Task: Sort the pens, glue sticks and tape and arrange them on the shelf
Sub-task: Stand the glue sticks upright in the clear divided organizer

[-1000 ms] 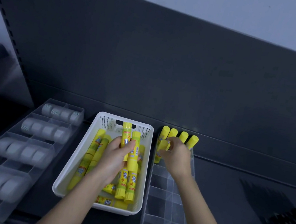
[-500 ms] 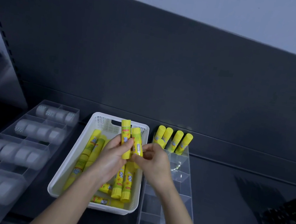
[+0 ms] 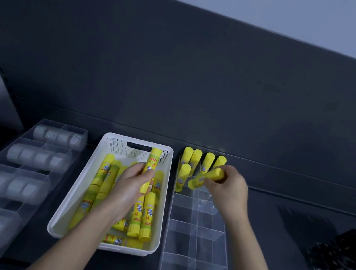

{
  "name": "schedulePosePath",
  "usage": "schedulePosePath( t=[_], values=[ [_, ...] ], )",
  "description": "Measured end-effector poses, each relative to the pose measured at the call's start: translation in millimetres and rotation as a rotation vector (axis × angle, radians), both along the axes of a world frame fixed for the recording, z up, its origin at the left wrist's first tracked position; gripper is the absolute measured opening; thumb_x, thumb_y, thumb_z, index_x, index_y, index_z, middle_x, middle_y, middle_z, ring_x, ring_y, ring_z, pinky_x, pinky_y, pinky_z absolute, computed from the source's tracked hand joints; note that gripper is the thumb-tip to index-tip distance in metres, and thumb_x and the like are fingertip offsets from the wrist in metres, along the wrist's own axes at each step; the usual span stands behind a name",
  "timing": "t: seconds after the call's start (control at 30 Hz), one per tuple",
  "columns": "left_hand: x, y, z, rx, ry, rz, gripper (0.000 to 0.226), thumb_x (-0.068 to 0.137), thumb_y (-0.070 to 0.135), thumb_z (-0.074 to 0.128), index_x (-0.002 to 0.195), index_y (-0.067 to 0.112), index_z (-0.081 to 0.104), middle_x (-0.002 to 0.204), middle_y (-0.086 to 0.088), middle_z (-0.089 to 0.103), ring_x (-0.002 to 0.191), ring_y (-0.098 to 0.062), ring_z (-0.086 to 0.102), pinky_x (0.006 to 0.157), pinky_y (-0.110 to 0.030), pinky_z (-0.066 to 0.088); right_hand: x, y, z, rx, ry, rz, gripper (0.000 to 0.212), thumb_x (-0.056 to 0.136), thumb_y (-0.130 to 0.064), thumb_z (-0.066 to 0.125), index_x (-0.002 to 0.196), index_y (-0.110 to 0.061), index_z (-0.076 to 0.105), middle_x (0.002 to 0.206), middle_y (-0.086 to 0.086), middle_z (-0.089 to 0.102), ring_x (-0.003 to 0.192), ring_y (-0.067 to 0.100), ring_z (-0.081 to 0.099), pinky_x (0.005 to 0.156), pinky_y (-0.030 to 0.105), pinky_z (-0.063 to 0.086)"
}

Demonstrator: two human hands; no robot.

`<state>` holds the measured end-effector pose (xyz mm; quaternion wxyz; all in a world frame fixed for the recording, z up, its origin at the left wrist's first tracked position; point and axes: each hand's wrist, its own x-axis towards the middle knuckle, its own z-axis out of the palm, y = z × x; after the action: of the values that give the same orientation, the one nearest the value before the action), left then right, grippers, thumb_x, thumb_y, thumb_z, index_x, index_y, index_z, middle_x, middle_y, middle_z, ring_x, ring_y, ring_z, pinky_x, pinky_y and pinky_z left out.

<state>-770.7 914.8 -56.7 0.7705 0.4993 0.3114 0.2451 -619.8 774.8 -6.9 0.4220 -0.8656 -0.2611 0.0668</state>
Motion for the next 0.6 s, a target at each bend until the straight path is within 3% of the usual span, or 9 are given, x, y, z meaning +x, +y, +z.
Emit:
schedulePosePath(
  t=[0.13, 0.33, 0.5, 0.6],
  values=[
    [-4.4, 1.2, -1.1, 0.023, -0.010, 0.027, 0.004, 0.093, 0.013, 0.059, 0.095, 0.012, 0.061, 0.086, -0.004, 0.064, 0.072, -0.013, 0.055, 0.067, -0.026, 0.047, 2.5, 21.1, -17.0, -0.130, -0.062, 0.087, 0.019, 0.078, -0.002, 0.065, 0.094, -0.010, 0.059, 0.077, 0.000, 0.055, 0.066, 0.012, 0.048, 0.048, 0.013, 0.030],
    [-4.2, -3.0, -0.3, 0.119, 0.028, 0.023, 0.018, 0.092, 0.019, 0.060, 0.105, 0.015, 0.048, 0.095, -0.004, 0.073, 0.059, -0.011, 0.050, 0.057, -0.026, 0.040, 9.1, 36.0, -32.8, -0.239, -0.083, 0.147, 0.024, 0.080, 0.000, 0.059, 0.102, -0.008, 0.061, 0.084, 0.005, 0.060, 0.073, 0.018, 0.047, 0.049, 0.013, 0.030],
    [-4.7, -1.6, -1.3, 0.162, 0.050, -0.055, 0.012, 0.089, 0.010, 0.063, 0.100, 0.012, 0.058, 0.089, -0.004, 0.058, 0.071, -0.014, 0.053, 0.068, -0.032, 0.045, 10.9, 36.9, -33.3, -0.265, -0.101, 0.165, 0.021, 0.083, -0.002, 0.058, 0.102, -0.009, 0.062, 0.088, 0.007, 0.064, 0.076, 0.021, 0.054, 0.061, 0.024, 0.039],
    [-5.7, -0.4, -1.7, 0.203, 0.045, -0.091, 0.023, 0.088, 0.003, 0.062, 0.105, 0.018, 0.066, 0.087, 0.001, 0.061, 0.077, -0.013, 0.056, 0.071, -0.030, 0.047, 5.0, 27.5, -22.5, -0.098, -0.164, 0.115, 0.025, 0.081, 0.005, 0.056, 0.101, -0.008, 0.062, 0.086, 0.005, 0.062, 0.073, 0.023, 0.057, 0.055, 0.011, 0.037]
  ],
)
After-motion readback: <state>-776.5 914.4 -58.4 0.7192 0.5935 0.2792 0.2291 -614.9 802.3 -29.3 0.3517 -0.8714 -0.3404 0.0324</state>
